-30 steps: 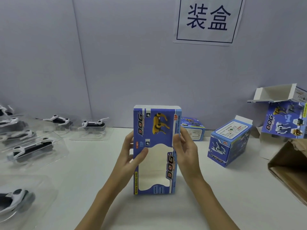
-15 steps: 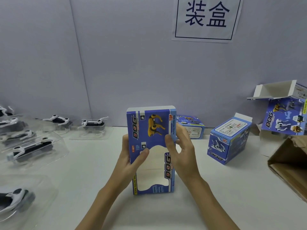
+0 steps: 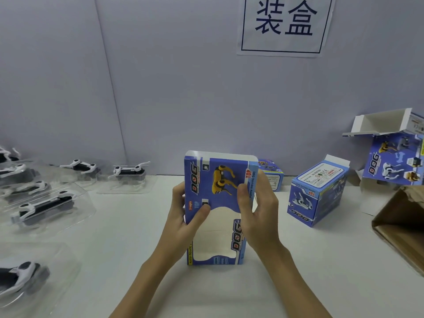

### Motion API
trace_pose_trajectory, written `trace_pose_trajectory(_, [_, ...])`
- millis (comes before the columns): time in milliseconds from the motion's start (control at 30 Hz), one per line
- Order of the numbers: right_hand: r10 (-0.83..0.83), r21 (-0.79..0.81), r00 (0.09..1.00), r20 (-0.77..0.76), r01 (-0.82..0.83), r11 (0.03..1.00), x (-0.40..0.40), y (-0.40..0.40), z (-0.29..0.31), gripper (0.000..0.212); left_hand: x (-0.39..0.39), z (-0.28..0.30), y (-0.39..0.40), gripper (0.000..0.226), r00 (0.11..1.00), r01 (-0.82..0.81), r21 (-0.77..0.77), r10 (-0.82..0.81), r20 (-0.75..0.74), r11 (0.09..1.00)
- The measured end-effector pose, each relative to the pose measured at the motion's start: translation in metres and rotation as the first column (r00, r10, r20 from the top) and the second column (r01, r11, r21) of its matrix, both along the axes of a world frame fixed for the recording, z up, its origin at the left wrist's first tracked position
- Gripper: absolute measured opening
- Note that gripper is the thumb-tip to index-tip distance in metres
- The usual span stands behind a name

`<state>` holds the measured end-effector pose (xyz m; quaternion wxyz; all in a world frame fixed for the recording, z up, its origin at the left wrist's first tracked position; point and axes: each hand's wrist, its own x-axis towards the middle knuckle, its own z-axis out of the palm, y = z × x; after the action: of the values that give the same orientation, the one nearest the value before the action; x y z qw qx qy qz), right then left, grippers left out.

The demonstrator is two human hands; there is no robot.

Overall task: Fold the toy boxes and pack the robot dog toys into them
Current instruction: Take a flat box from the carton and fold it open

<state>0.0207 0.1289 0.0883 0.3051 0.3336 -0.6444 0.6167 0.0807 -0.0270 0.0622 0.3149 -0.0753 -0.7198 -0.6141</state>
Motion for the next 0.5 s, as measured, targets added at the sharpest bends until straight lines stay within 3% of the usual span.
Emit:
trace_pose_trajectory(67, [-0.041,0.024,0.997,-0.064,0.043,0.999,-0.001,0.002,-0.002,0.049,0.001,0.0,0.0,0.047,1.0,0.017,-0.007,-0.017,0.025,1.0])
trace_pose_trajectory(233, [-0.044,0.056,0.984,-0.172,0.055,0.997,-0.001,0.0,0.0,0.036,0.0,0.0,0.0,0.043,0.996,0.072,0.01,-0.072,0.052,0.997])
trace_pose_trajectory(367, [0.065,0.111,0.998,-0.012,-0.064,0.992,-0.003,-0.002,0.006,0.03,-0.001,0.002,0.002,0.038,0.993,0.08,0.039,-0.083,0.079,0.996])
trace_pose_trajectory(500, [0.114,0.024,0.989,0.098,-0.117,0.993,-0.001,-0.004,0.002,0.039,-0.001,0.002,0.003,0.037,0.995,0.072,0.038,-0.074,0.06,0.997])
